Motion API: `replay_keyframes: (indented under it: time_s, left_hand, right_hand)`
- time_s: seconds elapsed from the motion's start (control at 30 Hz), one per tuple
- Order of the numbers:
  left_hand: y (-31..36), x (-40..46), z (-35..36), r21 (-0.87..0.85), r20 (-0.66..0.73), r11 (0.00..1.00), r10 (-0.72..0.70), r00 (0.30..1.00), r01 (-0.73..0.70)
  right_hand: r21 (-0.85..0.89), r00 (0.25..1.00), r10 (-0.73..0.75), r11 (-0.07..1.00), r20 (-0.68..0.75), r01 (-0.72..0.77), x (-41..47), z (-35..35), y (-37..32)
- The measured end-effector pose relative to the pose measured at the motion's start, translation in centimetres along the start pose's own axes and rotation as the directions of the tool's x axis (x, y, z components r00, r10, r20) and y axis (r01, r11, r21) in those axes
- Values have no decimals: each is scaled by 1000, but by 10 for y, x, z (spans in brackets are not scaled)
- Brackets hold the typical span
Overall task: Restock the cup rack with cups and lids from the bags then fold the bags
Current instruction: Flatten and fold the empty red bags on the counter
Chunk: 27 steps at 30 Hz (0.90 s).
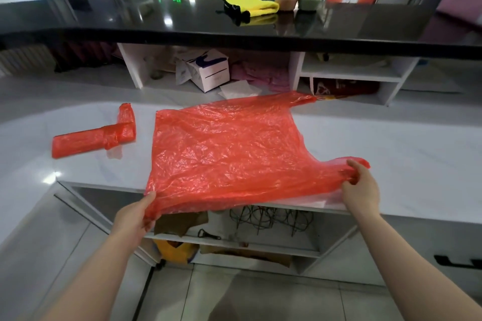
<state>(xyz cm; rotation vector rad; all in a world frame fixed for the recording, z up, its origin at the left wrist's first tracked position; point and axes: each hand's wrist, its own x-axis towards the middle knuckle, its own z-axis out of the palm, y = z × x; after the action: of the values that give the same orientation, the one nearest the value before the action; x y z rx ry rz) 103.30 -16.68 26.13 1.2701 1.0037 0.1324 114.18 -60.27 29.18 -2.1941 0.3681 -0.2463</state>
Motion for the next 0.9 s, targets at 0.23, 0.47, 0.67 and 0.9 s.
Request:
replay_keyframes:
  time_s: [0.23, 0.47, 0.67, 0.9]
  left_hand:
    - [-7, 0, -4, 67, -41, 998, 0, 999, 2]
    - [-3, -2, -20, 127, -121, 992, 45, 992, -30]
    - [6, 2, -38, 182, -183, 981, 95, 979, -62]
    - [23, -4, -34, 216, -188, 972, 132, 973, -90]
  right_hand:
    - [136, 984, 133, 984, -121, -116, 10, -3, 6]
    - [-60, 991, 105, 992, -88, -110, 24, 1, 14]
    - [-161, 996, 60, 984, -72, -71, 26, -4, 22]
    - [-470, 981, -163, 861, 103, 193, 18, -4, 25]
